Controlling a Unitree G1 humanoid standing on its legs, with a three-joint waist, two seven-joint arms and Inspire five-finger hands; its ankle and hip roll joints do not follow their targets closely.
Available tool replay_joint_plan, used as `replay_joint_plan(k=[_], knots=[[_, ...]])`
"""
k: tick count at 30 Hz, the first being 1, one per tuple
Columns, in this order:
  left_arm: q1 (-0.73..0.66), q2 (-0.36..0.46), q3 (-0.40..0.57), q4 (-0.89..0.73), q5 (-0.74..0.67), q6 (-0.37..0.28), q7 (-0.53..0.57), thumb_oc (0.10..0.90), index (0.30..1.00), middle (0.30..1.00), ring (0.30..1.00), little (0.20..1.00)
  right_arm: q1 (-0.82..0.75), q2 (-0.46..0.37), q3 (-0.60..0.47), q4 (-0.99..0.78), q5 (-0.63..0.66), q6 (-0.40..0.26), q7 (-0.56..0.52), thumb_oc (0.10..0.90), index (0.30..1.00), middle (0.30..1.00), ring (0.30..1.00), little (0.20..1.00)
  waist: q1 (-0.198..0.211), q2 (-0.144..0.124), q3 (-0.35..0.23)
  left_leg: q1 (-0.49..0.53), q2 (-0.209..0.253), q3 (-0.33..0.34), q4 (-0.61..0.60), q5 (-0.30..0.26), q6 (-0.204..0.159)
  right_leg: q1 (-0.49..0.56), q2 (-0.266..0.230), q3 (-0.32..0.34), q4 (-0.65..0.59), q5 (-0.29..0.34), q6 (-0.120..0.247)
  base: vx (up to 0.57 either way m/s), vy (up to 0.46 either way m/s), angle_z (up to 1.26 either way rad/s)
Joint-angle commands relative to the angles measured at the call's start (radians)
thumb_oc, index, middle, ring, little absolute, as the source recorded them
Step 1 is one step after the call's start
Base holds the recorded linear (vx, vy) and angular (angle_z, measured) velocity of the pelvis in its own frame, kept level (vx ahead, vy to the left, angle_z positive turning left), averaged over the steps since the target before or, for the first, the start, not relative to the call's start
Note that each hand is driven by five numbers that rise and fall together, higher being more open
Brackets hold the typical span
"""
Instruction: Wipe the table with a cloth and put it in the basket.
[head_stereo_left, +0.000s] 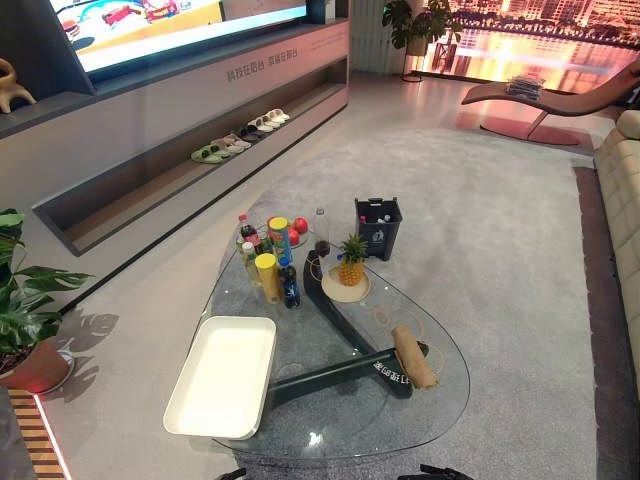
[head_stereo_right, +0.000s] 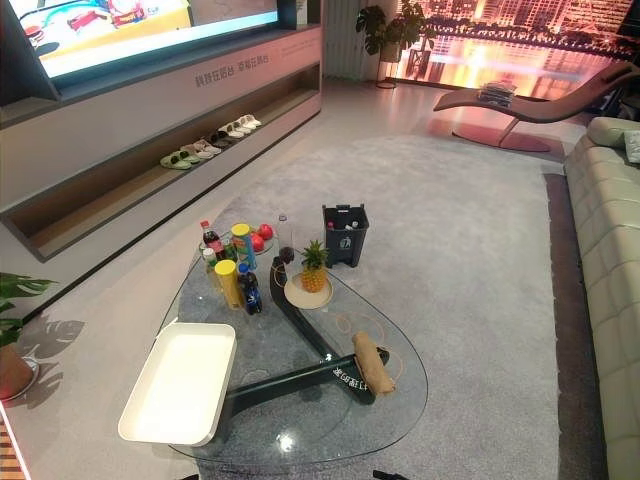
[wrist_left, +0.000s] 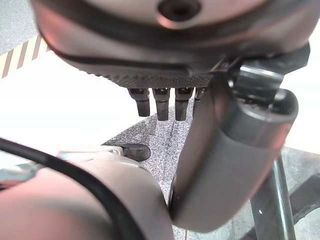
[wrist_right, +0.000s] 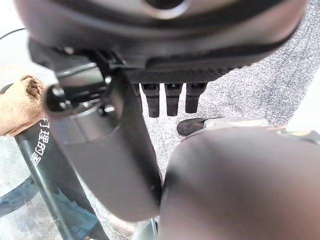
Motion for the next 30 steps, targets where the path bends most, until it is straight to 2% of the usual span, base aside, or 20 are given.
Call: replay_joint_plan(k=[1, 5, 6, 11, 16, 21, 23, 25, 27, 29, 30], knots=[[-0.073, -0.033, -0.010, 0.054, 0.000, -0.028, 0.012, 0.800, 0.900, 0.900, 0.900, 0.900, -0.028, -0.004, 0.034, 0.064, -0.051, 0.006, -0.006, 0.800, 0.900, 0.900, 0.900, 0.900, -0.008, -0.006, 0.015, 0.001, -0.036, -0.024, 0.000, -0.104, 0.019, 0.017, -0.039, -0.069, 0.005, -0.055, 0.055, 0.00, 0.000, 0.00], [-0.078, -0.035, -0.011, 0.055, 0.002, -0.030, 0.015, 0.800, 0.900, 0.900, 0.900, 0.900, -0.031, -0.004, 0.041, 0.063, -0.084, -0.031, -0.026, 0.800, 0.900, 0.900, 0.900, 0.900, -0.008, -0.006, 0.015, -0.001, -0.036, -0.024, 0.000, -0.103, 0.018, 0.015, -0.039, -0.068, 0.005, -0.054, 0.056, 0.00, 0.000, 0.00], [-0.079, -0.036, -0.013, 0.053, -0.002, -0.030, 0.019, 0.800, 0.900, 0.900, 0.900, 0.900, -0.033, -0.006, 0.048, 0.059, -0.129, -0.077, -0.055, 0.800, 0.900, 0.900, 0.900, 0.900, -0.007, -0.006, 0.016, -0.001, -0.036, -0.025, 0.000, -0.103, 0.019, 0.015, -0.039, -0.068, 0.005, -0.053, 0.056, 0.00, 0.000, 0.00], [-0.081, -0.025, -0.019, 0.043, 0.003, -0.023, 0.017, 0.800, 0.900, 0.900, 0.900, 0.900, -0.055, -0.025, 0.074, 0.015, -0.170, -0.168, -0.106, 0.800, 0.900, 0.900, 0.900, 0.900, 0.000, -0.008, 0.022, -0.003, -0.038, -0.033, 0.000, -0.103, 0.018, 0.015, -0.040, -0.071, 0.005, -0.052, 0.059, 0.00, 0.000, 0.00], [-0.079, -0.008, -0.015, 0.033, 0.029, -0.031, 0.041, 0.800, 0.900, 0.900, 0.900, 0.900, -0.077, -0.047, 0.087, -0.037, -0.184, -0.242, -0.130, 0.800, 0.900, 0.900, 0.900, 0.900, 0.007, -0.013, 0.025, -0.006, -0.037, -0.039, 0.000, -0.102, 0.018, 0.011, -0.041, -0.071, 0.005, -0.048, 0.061, 0.01, -0.003, 0.00], [-0.066, 0.020, -0.018, 0.005, 0.048, -0.008, 0.022, 0.800, 0.900, 0.900, 0.900, 0.900, -0.083, -0.080, 0.090, -0.115, -0.173, -0.293, -0.130, 0.800, 0.900, 0.900, 0.900, 0.900, 0.010, -0.014, 0.028, -0.010, -0.035, -0.037, 0.000, -0.098, 0.022, 0.009, -0.040, -0.072, 0.005, -0.047, 0.060, 0.05, -0.012, 0.00], [-0.056, 0.034, -0.019, -0.009, 0.060, 0.002, 0.011, 0.800, 0.900, 0.900, 0.900, 0.900, -0.089, -0.102, 0.092, -0.178, -0.163, -0.305, -0.139, 0.800, 0.900, 0.900, 0.900, 0.900, 0.010, -0.015, 0.031, -0.014, -0.036, -0.039, 0.000, -0.096, 0.025, 0.005, -0.038, -0.070, 0.005, -0.047, 0.058, 0.06, -0.011, 0.00], [-0.052, 0.047, -0.024, -0.018, 0.073, 0.000, -0.001, 0.800, 0.900, 0.900, 0.900, 0.900, -0.095, -0.122, 0.099, -0.241, -0.157, -0.346, -0.161, 0.800, 0.900, 0.900, 0.900, 0.900, 0.010, -0.014, 0.038, -0.025, -0.033, -0.035, 0.000, -0.091, 0.025, -0.007, -0.036, -0.063, 0.006, -0.044, 0.057, 0.02, -0.005, 0.00], [-0.043, 0.054, -0.038, -0.057, 0.073, 0.001, 0.004, 0.800, 0.900, 0.900, 0.900, 0.900, -0.083, -0.137, 0.111, -0.408, -0.156, -0.313, -0.249, 0.800, 0.900, 0.900, 0.900, 0.900, 0.003, -0.009, 0.062, -0.041, -0.035, -0.030, 0.003, -0.085, 0.034, -0.034, -0.035, -0.056, 0.027, -0.048, 0.055, 0.00, 0.000, 0.00], [-0.031, 0.062, -0.042, -0.108, 0.068, 0.020, 0.014, 0.800, 0.900, 0.900, 0.900, 0.900, -0.063, -0.153, 0.115, -0.575, -0.158, -0.237, -0.306, 0.800, 0.900, 0.900, 0.900, 0.900, -0.006, -0.007, 0.082, -0.054, -0.036, -0.025, 0.015, -0.086, 0.038, -0.050, -0.034, -0.051, 0.041, -0.051, 0.053, -0.01, 0.004, -0.02], [-0.024, 0.067, -0.045, -0.130, 0.066, 0.026, 0.019, 0.800, 0.900, 0.900, 0.900, 0.900, -0.051, -0.160, 0.117, -0.626, -0.164, -0.235, -0.333, 0.800, 0.900, 0.900, 0.900, 0.900, -0.011, -0.006, 0.092, -0.062, -0.036, -0.023, 0.021, -0.086, 0.039, -0.059, -0.034, -0.048, 0.049, -0.053, 0.052, -0.04, 0.013, -0.01]])
